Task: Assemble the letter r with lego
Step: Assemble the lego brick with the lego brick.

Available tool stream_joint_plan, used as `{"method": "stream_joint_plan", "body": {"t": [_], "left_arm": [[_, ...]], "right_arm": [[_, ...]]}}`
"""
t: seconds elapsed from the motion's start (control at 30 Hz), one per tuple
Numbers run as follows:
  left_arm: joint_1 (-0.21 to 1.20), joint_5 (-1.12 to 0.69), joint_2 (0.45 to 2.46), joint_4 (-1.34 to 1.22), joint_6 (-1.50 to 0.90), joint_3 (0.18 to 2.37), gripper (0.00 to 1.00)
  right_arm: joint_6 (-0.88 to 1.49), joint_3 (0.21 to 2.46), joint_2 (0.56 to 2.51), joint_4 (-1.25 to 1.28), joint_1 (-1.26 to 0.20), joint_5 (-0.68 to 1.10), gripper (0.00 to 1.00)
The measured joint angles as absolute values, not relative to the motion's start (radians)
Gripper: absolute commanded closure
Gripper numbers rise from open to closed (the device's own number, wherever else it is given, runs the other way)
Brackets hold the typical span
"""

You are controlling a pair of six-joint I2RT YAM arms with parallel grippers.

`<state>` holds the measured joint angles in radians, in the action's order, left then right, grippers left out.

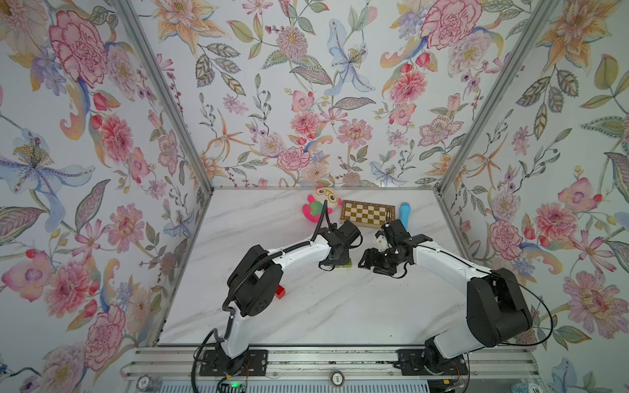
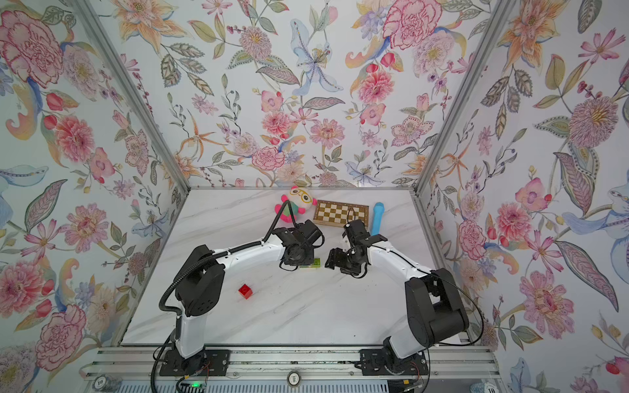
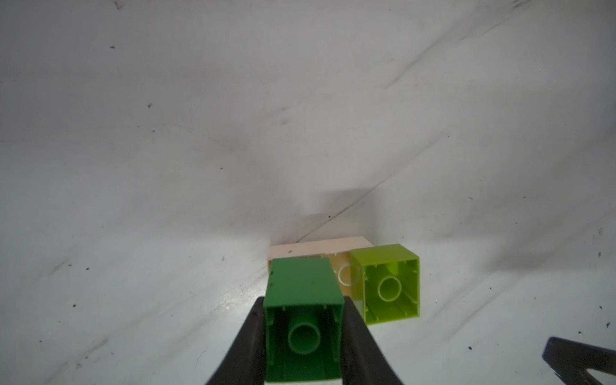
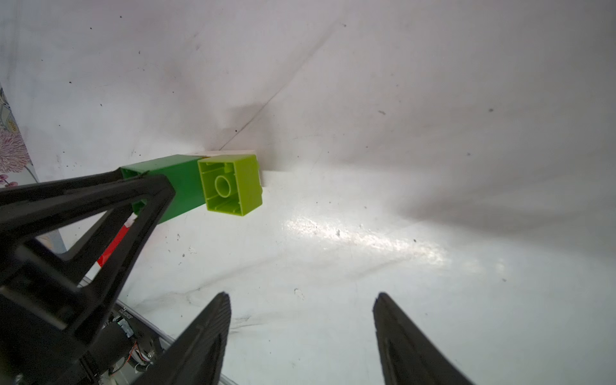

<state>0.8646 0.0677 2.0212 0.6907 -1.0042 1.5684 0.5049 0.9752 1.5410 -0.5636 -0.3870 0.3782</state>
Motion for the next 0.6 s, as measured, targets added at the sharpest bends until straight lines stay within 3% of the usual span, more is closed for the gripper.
{"method": "stream_joint_plan", "body": {"t": [0.6], "left_arm": [[0.865, 0.072, 2.021, 0.663, -1.011, 1.555, 0.78]], "right_arm": [[0.505, 0.976, 1.541, -0.572, -0.393, 0.379, 0.29]]}}
